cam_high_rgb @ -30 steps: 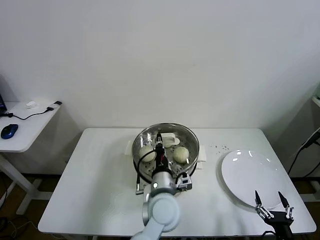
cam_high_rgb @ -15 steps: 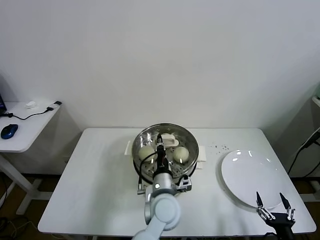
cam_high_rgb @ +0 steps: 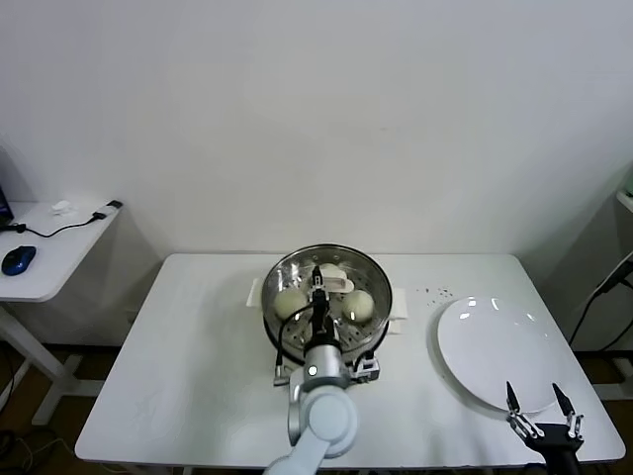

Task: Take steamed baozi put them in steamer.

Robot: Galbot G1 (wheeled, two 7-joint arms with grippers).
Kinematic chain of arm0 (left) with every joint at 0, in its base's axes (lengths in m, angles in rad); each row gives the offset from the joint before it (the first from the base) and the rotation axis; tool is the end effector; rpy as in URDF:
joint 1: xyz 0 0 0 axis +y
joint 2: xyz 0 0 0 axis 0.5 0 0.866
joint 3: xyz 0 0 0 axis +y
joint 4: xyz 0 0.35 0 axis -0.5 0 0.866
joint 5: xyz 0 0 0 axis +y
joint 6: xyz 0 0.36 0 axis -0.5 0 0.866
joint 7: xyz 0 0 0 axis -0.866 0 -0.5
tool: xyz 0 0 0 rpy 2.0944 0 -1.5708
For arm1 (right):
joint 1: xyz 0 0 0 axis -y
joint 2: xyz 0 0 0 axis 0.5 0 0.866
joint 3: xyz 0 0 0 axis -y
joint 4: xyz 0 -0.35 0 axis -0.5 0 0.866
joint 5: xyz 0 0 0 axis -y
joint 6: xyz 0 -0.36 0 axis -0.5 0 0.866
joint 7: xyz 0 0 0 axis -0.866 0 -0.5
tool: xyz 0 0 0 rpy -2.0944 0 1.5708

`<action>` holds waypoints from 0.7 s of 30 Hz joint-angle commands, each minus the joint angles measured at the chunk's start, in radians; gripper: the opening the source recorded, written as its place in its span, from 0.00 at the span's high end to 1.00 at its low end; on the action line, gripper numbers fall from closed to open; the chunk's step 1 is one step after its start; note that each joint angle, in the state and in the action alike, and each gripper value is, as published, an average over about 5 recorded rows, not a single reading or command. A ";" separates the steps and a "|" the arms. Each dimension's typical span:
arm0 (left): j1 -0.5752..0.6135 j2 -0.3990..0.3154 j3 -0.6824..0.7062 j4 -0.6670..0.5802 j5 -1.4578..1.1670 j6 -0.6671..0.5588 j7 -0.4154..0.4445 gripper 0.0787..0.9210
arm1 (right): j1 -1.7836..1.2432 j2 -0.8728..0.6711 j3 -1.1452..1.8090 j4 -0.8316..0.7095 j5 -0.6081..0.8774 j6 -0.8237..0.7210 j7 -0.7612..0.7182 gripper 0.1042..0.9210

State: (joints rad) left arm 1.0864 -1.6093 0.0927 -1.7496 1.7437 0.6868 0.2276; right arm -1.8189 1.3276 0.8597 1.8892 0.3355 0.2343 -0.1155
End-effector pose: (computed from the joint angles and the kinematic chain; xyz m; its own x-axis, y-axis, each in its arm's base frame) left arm 0.2780 -0.2156 -0.2890 -0.9958 -0.0885 0.0226 0.0211 0.0187 0.9996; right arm 0.0897 -0.1666 -0.3707 -0.9848 0.1067 0.1373 0.0969 0.9924 -0.0762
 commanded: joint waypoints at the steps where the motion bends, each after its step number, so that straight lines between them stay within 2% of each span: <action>1: 0.023 -0.049 0.014 -0.027 -0.011 -0.007 -0.007 0.86 | 0.000 -0.002 -0.002 0.000 0.001 0.006 -0.008 0.12; 11: 0.049 -0.047 0.042 -0.133 -0.053 -0.012 -0.007 0.53 | 0.002 -0.007 -0.003 0.003 0.003 0.000 -0.014 0.12; 16: 0.078 0.008 0.050 -0.218 -0.106 -0.017 -0.013 0.35 | 0.005 -0.009 -0.006 0.005 0.004 -0.008 -0.014 0.12; 21: 0.118 0.064 0.038 -0.285 -0.202 -0.035 -0.058 0.19 | 0.015 -0.011 -0.015 -0.001 0.001 -0.014 -0.011 0.12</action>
State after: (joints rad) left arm 1.1479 -1.6077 0.1283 -1.8968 1.6693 0.6670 0.2130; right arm -1.8113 1.3174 0.8509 1.8915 0.3388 0.2251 -0.1286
